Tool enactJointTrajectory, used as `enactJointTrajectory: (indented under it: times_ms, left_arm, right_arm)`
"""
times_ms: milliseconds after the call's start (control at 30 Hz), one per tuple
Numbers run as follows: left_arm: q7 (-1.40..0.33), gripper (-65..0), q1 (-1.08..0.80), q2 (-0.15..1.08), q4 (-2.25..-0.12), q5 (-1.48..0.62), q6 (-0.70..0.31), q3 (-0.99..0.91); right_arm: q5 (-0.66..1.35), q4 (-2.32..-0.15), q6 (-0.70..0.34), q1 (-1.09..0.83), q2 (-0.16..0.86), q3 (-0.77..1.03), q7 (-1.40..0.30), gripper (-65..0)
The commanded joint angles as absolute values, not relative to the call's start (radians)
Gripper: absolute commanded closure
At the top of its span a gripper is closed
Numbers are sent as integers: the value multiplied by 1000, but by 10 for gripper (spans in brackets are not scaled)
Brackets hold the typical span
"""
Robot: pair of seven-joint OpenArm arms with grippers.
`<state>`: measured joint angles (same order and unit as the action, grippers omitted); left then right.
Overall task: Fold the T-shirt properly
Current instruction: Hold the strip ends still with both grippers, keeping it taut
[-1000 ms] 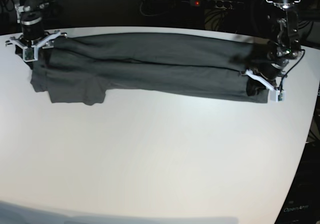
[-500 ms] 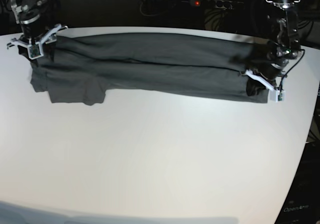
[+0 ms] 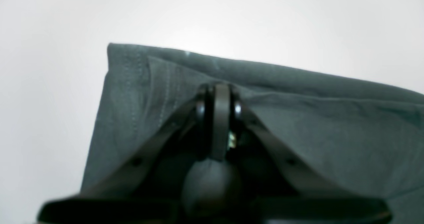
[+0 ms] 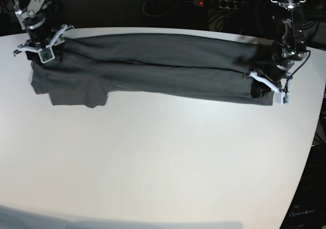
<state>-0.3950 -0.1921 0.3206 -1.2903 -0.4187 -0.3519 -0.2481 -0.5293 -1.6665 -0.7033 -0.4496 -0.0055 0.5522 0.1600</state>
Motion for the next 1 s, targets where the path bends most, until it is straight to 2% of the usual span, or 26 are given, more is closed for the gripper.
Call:
enactJointTrajectory:
  times_ms: [0,967]
  left_arm:
    - [-552,-33,-223,320,-1268,-334,-312,-243]
    - [-553,-33,-223,318,-1268,-334,-312,-243]
  right_arm:
    - [-519,-1684,-698,-450,15,550,180,-289]
    - [-521,-1595,-698,-394,87,536,179,-289]
